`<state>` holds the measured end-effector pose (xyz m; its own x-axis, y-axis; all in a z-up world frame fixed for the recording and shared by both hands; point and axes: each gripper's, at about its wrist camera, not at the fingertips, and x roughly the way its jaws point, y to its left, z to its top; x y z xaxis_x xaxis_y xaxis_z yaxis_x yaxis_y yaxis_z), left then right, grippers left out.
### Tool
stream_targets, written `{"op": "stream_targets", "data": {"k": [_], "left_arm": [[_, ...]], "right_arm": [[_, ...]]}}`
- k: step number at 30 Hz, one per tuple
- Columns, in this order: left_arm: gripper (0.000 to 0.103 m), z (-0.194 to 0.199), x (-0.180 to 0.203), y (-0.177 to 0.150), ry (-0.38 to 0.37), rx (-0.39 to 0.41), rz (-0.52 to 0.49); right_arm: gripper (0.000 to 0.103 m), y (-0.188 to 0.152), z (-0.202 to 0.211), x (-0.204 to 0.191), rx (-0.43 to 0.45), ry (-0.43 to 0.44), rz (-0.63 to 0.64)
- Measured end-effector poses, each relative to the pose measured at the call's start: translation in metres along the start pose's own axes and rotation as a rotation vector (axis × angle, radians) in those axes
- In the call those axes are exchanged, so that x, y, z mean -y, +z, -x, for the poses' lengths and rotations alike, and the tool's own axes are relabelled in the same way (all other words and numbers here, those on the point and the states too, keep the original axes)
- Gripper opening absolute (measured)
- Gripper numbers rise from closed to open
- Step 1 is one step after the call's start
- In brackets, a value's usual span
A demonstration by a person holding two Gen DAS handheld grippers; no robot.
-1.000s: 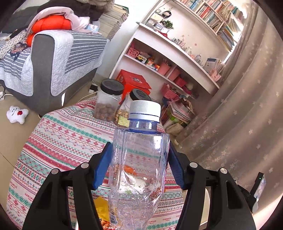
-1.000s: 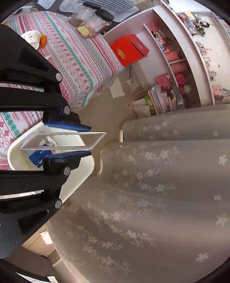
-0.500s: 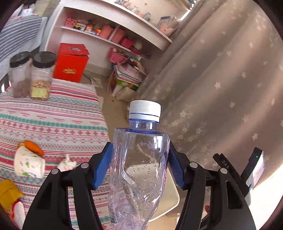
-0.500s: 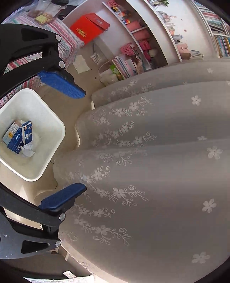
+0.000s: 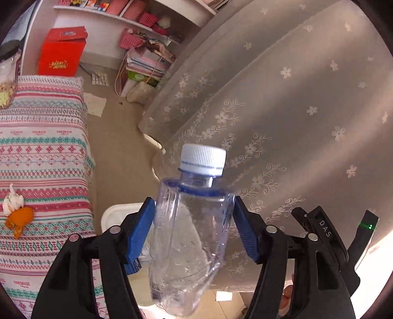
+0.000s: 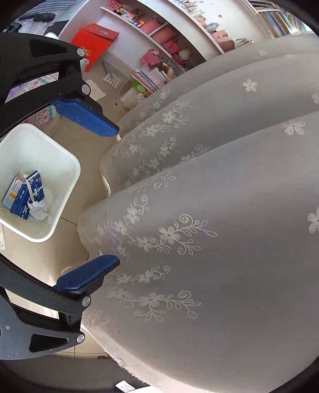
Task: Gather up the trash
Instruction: 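Lower the clear plastic bottle into the white bin and open the left gripper, then grasp the white leaf-print paper cup with the left gripper and lift it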
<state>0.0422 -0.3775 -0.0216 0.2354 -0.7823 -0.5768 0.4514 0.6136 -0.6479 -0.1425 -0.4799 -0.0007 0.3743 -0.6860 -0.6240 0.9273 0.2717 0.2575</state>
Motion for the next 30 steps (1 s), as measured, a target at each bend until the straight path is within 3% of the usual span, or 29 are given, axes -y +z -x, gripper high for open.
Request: {"op": "stream_targets", "data": {"k": [5, 9, 12, 15, 21, 25, 28, 30], "left_arm": [[0.073, -0.003, -0.004, -0.006, 0.03, -0.024, 0.004], [0.077, 0.012, -0.02, -0.009, 0.13, 0.004, -0.012], [0.079, 0.024, -0.035, -0.008, 0.245, 0.025, -0.042], [0.081, 0.033, -0.054, -0.004, 0.335, 0.002, -0.084], [0.084, 0.038, -0.103, 0.005, 0.591, -0.24, -0.36], [0.084, 0.044, -0.156, 0.008, 0.716, -0.471, -0.497], [0.084, 0.047, -0.188, 0.005, 0.848, -0.559, -0.651], [0.084, 0.046, -0.207, 0.002, 0.888, -0.608, -0.71]], "right_arm": [[0.096, -0.002, 0.002, -0.006, -0.007, 0.025, 0.008], [0.096, -0.009, 0.002, -0.017, -0.046, 0.068, 0.029], [0.096, -0.019, 0.001, -0.034, -0.095, 0.121, 0.055], [0.096, -0.034, -0.001, -0.057, -0.158, 0.175, 0.119], [0.096, -0.058, 0.003, -0.096, -0.225, 0.248, 0.234], [0.096, -0.07, 0.006, -0.111, -0.256, 0.274, 0.261], [0.096, -0.078, 0.007, -0.121, -0.28, 0.287, 0.275], [0.096, -0.082, 0.006, -0.127, -0.289, 0.291, 0.285]]}}
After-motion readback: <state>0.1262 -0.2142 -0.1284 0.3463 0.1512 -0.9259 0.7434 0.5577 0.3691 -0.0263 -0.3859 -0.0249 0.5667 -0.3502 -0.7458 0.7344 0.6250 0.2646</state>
